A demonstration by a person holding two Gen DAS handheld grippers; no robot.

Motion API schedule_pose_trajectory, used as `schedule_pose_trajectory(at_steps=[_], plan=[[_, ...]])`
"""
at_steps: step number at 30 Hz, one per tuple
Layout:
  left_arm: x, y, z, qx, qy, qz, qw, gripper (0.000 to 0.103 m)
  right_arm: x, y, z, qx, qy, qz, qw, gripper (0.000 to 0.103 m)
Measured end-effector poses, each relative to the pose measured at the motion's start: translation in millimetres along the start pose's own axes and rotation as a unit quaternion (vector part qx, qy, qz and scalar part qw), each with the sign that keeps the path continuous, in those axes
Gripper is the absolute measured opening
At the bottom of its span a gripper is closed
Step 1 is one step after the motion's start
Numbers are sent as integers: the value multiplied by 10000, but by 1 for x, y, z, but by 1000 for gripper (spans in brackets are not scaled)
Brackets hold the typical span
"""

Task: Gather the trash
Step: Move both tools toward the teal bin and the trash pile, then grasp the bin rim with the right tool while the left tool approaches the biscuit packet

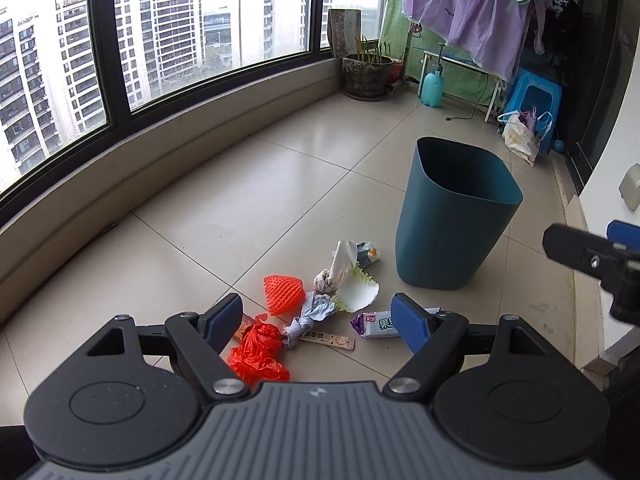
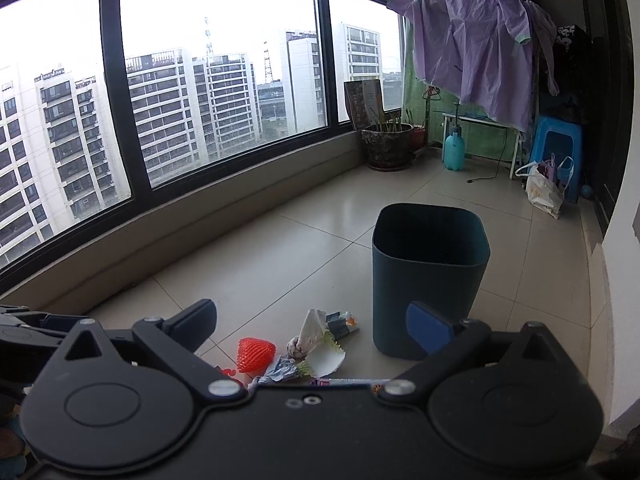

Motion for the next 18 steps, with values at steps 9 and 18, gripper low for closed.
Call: schedule_pose_trajectory(at_steps=[9,18], plan=[[-34,-15,-30,-136,71,-80,9999,81,-37,-34,-59,152,-132,91,9998,101],[-96,-31,-71,-175,241,12,9996,81,-113,-80,-102,190,266,360,9988,100]])
Point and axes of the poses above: each gripper's, at about its wrist camera, not at the fingertips, and x roughly against the way its jaws point, y to its left, z to its underside, the point moved 1 cm from there along -x, roughly the way its jaws point, and after that the axes turned 1 degree about z, right-handed, at the moved point
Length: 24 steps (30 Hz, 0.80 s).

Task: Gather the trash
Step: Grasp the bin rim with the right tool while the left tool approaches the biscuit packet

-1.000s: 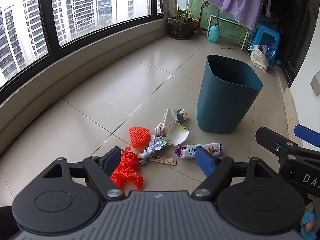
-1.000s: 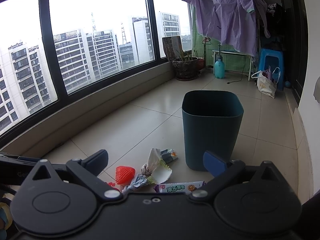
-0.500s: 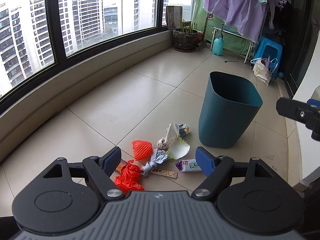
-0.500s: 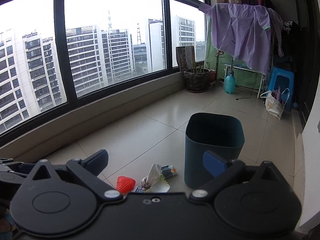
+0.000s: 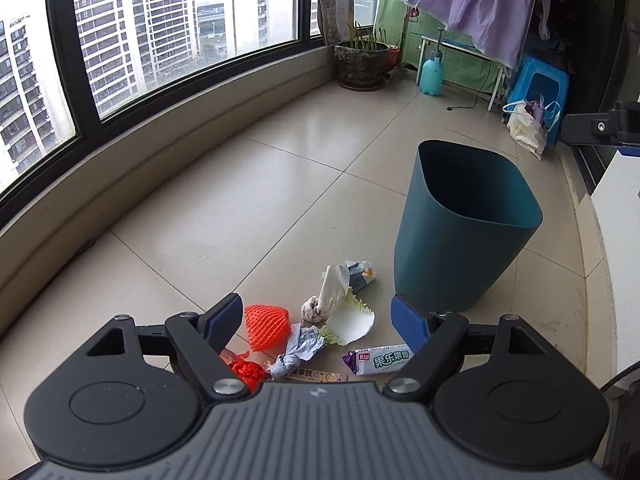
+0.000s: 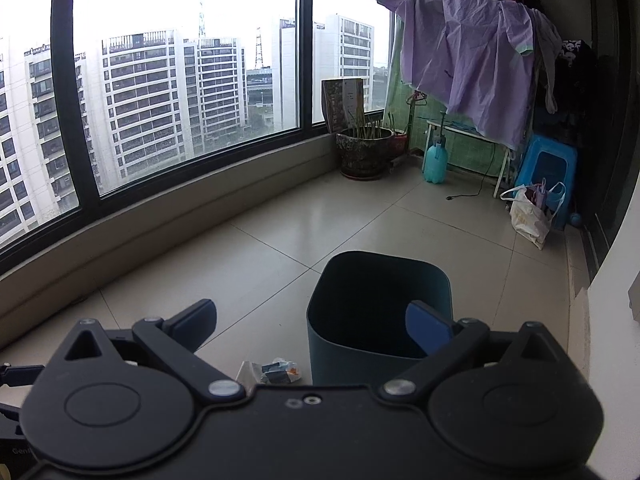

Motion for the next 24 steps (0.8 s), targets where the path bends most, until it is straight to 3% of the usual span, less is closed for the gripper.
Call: schedule_pose_trajectory(at_steps=[5,10,18,22,24], plan=[[-36,-8,-25,-35,86,23,10000,81,-44,-19,-29,263,390,221,9986,99],[-71,-21,-38,-133,150,85,9998,81,-88,-44,-47,522,465,612,9957,99],[-131,-37,-38,-209,513,183,9983,81,-163,-99,-35,9,1205,590,9910,93],[-167,-47,-37,-383,714,220,9965,81,-202,-119,-23,-154,1529,802,9849,88],[-188,-54,-31,-552,937,321,9936,81,-224,-136,-14,-361,1776,889,9794,78]])
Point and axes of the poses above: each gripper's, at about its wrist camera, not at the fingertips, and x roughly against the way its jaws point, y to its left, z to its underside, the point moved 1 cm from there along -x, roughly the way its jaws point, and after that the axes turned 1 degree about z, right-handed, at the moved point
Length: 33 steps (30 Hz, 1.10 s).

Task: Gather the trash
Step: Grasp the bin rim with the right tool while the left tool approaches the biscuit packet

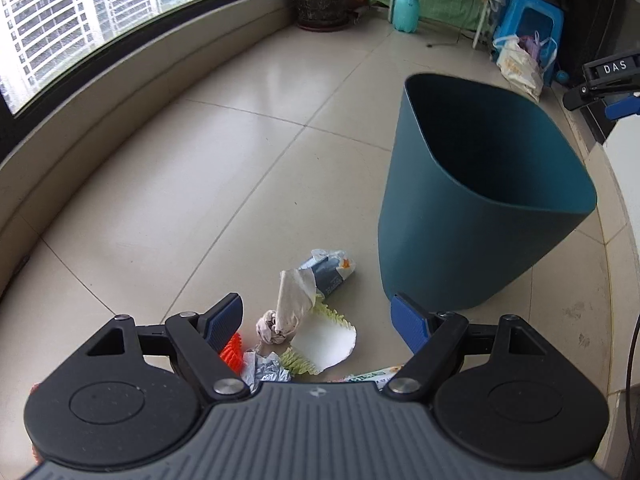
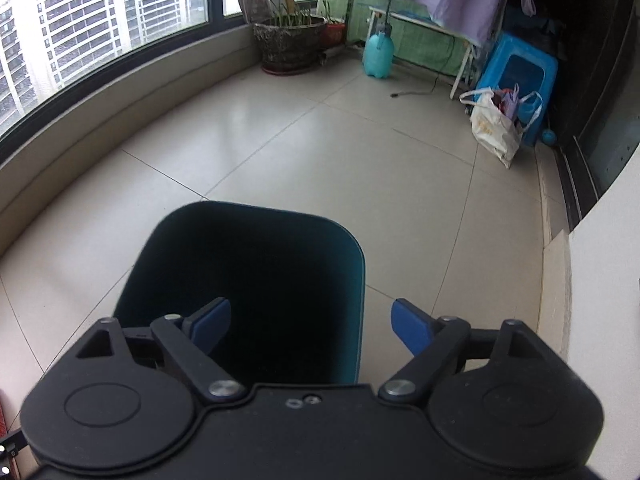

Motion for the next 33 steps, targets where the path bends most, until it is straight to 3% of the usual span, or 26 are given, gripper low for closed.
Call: schedule_pose_trajectory(at_steps=[4,13,18,28,33], plan=[[-46,-15,18,-368,558,207,9975,81,-37,-21,17,-460,441,33,9980,67],[-109,-61,63,-1416,1094,479,9827,81,-69,-38,37,-893,876,-221,9919,53],[-133,-75,75,-1762,1190,603,9753,81,-76,-35,36,-736,1035,-287,9915,41],[-177,-96,111,-2807,1285,534,9497,81,-67,-14,37,-447,1048,-327,9930,38],[-189,-99,119,-2896,1294,488,9471,80,-65,-9,39,-363,1072,-345,9930,34]])
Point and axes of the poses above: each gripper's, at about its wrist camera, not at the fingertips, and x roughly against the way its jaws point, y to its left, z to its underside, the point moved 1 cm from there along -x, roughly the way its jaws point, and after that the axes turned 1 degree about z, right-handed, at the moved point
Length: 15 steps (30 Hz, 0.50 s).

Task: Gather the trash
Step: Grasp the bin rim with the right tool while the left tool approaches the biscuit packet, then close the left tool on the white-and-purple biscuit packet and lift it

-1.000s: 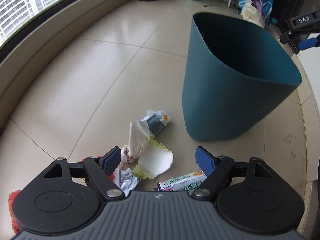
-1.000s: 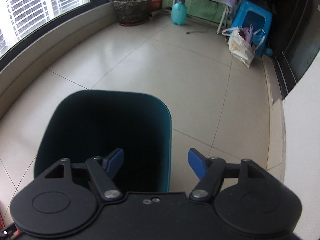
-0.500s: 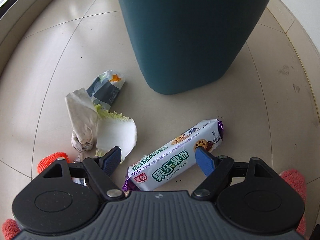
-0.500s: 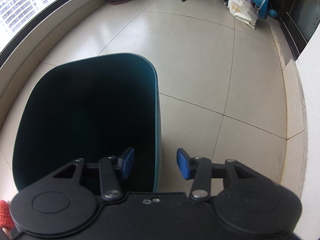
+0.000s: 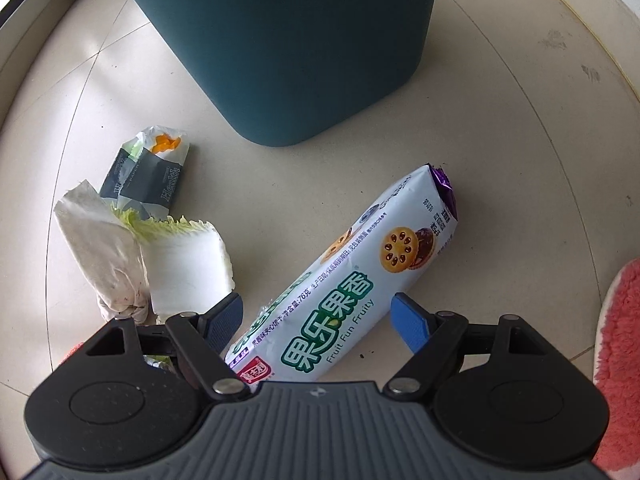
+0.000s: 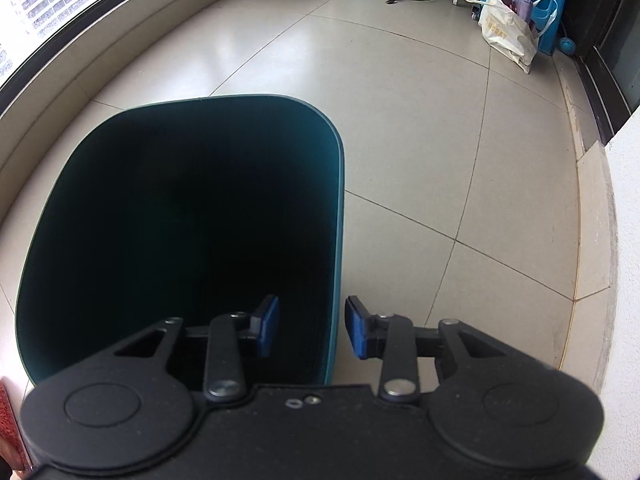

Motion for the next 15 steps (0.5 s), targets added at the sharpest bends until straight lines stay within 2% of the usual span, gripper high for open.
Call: schedule_pose_trajectory(at_steps=[3,5,8,12,13,14,15], plan=[[-5,-1,1,-16,-15,27,10000,76,-8,-5,-3,9,21,-2,10000,32],[-8,-2,3,-62,5,23,10000,66,-9,-5,-4,10,24,2,10000,31],[-8,-2,6,-145,-60,-77,9998,62,-14,-8,-6,-6,30,30,10000,30],[-4,5,6,90,-93,-155,9998,57,-14,-5,-6,-43,-16,45,10000,21],[-2,8,6,183,-90,-157,9997,49,-15,-6,-6,-36,-31,78,10000,20],[0,10,5,270,-93,-171,9994,32,-15,-5,-5,-10,-58,125,9999,16],[2,13,5,358,-94,-187,9991,29,-14,-5,-3,11,-92,193,9998,10]])
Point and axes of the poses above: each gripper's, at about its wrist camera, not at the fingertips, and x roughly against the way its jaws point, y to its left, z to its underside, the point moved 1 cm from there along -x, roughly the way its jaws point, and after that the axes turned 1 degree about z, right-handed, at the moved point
